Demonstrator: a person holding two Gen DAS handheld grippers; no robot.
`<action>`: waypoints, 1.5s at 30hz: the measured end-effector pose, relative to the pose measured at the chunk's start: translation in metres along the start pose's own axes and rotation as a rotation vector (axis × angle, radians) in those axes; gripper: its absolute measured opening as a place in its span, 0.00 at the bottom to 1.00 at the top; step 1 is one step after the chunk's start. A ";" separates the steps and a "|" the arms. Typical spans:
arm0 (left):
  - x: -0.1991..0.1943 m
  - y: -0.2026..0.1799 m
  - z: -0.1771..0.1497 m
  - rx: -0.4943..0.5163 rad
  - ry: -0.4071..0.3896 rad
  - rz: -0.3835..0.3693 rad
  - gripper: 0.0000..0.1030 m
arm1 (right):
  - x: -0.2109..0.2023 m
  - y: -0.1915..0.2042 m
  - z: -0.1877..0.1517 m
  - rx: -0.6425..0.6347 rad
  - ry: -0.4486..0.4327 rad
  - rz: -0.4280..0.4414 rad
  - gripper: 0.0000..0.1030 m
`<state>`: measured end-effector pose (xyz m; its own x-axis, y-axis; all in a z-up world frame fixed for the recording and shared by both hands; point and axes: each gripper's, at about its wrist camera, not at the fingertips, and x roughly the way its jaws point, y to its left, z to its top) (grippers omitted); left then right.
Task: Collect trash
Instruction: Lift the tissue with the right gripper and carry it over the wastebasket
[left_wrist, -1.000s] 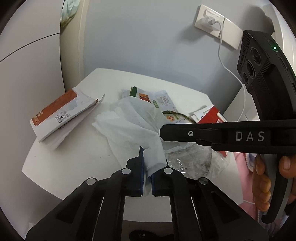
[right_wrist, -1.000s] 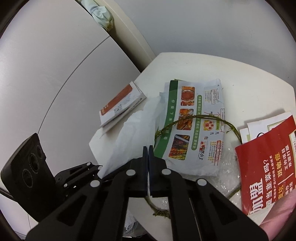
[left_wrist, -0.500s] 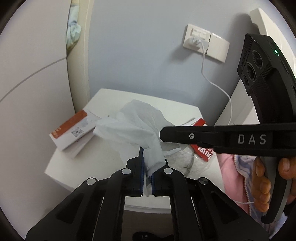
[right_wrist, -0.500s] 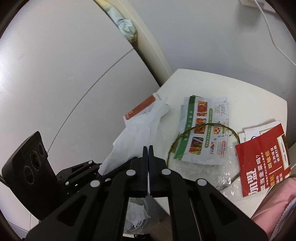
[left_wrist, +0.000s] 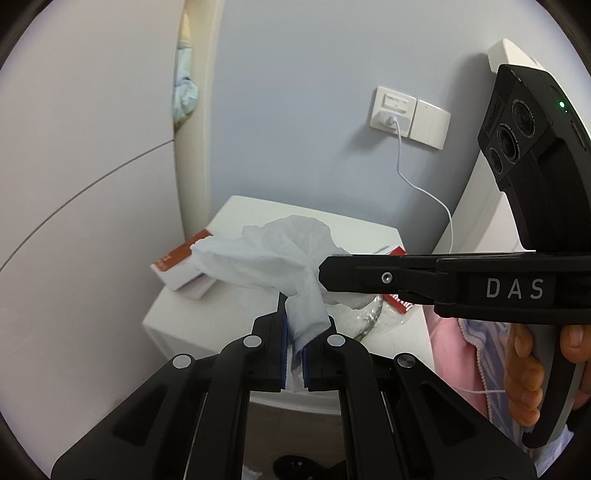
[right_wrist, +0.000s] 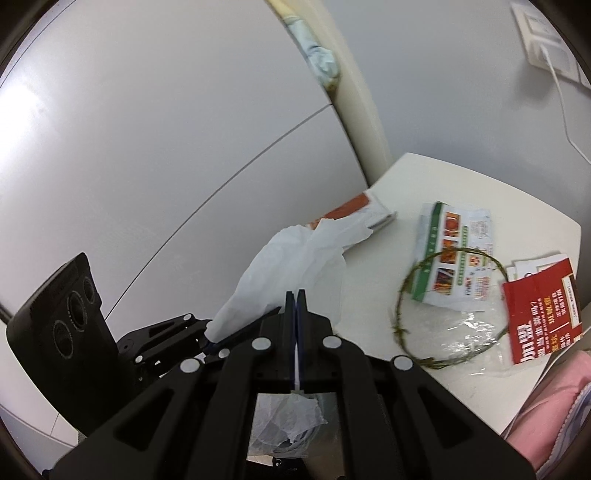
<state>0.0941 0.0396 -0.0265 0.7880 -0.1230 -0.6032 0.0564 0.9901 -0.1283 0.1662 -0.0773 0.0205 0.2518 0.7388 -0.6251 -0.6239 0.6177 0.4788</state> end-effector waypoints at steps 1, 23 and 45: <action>-0.007 0.003 -0.003 -0.005 -0.003 0.008 0.04 | 0.001 0.005 -0.001 -0.007 0.003 0.005 0.03; -0.098 0.077 -0.156 -0.202 0.104 0.197 0.04 | 0.106 0.103 -0.111 -0.156 0.291 0.108 0.03; -0.054 0.124 -0.274 -0.398 0.281 0.181 0.04 | 0.212 0.088 -0.202 -0.151 0.540 0.046 0.03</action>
<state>-0.1095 0.1502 -0.2261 0.5655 -0.0195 -0.8245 -0.3462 0.9018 -0.2588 0.0151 0.0795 -0.1946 -0.1678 0.4964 -0.8517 -0.7341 0.5138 0.4440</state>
